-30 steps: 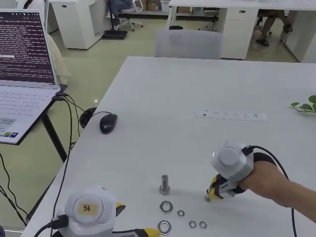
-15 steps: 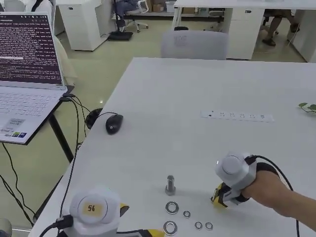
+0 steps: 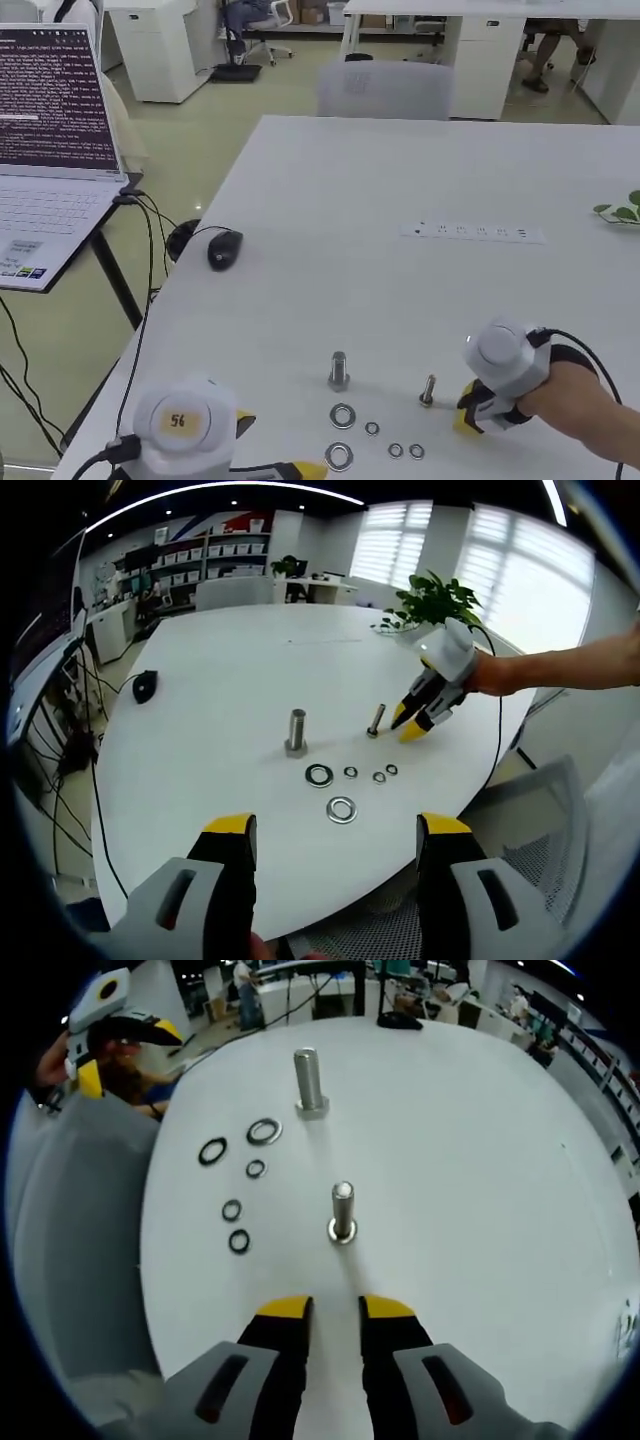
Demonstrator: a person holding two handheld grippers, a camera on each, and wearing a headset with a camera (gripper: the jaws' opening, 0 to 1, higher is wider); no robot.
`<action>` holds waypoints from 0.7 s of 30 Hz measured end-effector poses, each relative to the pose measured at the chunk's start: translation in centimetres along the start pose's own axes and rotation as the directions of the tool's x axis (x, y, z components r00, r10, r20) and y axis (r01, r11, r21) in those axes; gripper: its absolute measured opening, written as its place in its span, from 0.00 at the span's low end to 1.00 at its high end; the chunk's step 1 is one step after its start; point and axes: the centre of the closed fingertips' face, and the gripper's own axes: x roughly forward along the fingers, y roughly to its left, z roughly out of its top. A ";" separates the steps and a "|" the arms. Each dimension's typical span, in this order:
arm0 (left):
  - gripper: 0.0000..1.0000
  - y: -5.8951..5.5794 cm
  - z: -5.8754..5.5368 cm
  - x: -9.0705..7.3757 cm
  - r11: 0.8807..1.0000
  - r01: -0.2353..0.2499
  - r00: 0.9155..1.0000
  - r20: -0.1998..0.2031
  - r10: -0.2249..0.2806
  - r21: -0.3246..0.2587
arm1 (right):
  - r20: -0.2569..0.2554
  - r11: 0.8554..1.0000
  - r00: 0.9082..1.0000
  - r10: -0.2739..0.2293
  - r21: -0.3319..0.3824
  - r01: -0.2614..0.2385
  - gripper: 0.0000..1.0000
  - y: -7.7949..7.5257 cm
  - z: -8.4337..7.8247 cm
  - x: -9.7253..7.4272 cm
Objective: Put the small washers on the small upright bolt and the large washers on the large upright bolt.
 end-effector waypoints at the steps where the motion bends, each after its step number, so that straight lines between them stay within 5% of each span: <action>1: 0.64 0.0 0.0 0.0 1.000 0.000 1.000 0.000 0.000 0.001 | 0.001 1.000 1.000 0.005 -0.004 -0.005 0.21 0.2 -0.1 -0.1; 10: 0.64 0.0 0.4 0.0 1.000 0.001 1.000 0.002 -0.001 0.009 | 0.045 0.991 0.994 0.099 -0.095 -0.094 0.22 3.8 1.3 0.4; 21: 0.64 -0.5 0.4 0.3 1.000 0.008 1.000 -0.009 -0.008 0.022 | 0.015 0.948 0.988 0.153 -0.284 -0.143 0.21 7.0 3.8 2.0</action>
